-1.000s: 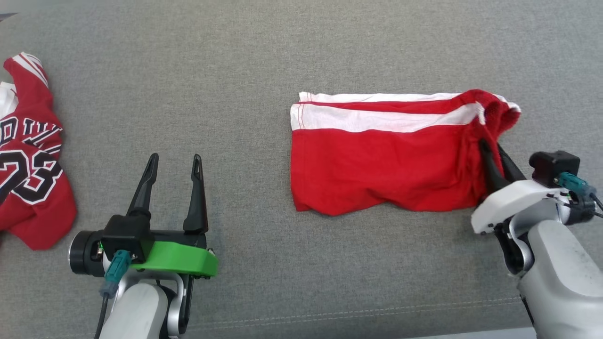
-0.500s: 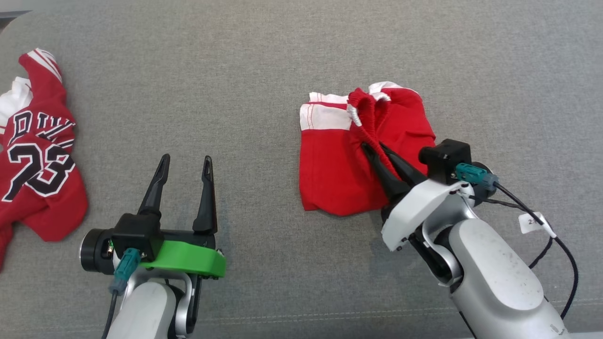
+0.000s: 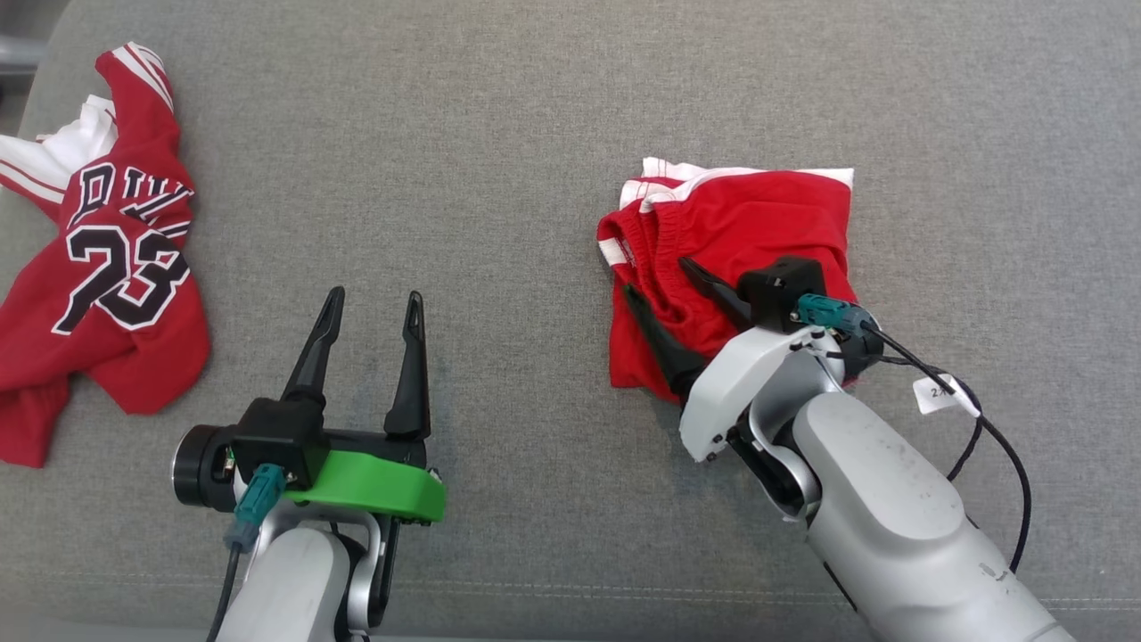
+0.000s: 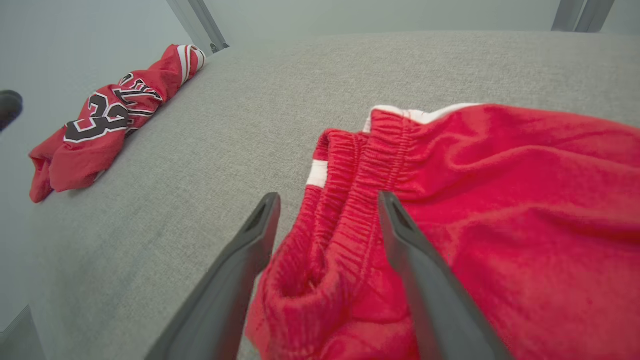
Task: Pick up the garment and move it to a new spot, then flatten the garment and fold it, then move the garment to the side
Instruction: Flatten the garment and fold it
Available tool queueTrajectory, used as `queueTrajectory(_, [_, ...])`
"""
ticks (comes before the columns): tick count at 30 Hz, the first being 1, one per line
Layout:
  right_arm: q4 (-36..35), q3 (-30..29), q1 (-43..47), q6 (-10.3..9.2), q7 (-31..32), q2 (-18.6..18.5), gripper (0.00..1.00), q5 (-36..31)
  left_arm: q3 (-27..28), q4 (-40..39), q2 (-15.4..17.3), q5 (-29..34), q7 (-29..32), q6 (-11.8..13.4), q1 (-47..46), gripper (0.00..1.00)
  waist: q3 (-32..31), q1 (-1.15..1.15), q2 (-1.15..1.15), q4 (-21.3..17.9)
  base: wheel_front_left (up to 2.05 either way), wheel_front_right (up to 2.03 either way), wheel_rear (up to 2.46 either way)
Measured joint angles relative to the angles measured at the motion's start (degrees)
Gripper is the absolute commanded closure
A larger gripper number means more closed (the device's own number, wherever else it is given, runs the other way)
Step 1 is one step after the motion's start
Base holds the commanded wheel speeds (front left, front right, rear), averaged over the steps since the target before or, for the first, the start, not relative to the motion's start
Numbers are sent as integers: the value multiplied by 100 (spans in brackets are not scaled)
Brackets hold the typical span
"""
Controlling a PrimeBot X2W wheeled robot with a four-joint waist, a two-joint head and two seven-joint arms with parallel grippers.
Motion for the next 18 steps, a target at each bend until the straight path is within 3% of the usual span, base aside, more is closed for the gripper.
queueTrajectory(9, [-480, 555, -49, 0, -742, 86, 0, 346, 68, 23, -10, 56, 0, -49, -5, 0, -2, 0, 0, -137, 0, 0, 0])
queueTrajectory(13, [-1031, 49, 136, 0, -1062, -19, 0, 204, 149, 4, 58, 73, -1, -41, -2, 0, -68, 0, 0, -260, 0, 0, 0])
queueTrajectory(18, [-1689, -1011, 735, -1, -1168, -258, 0, -138, 221, -55, 132, 98, 0, 5, 44, 0, -189, 0, 0, -435, 0, 0, 0])
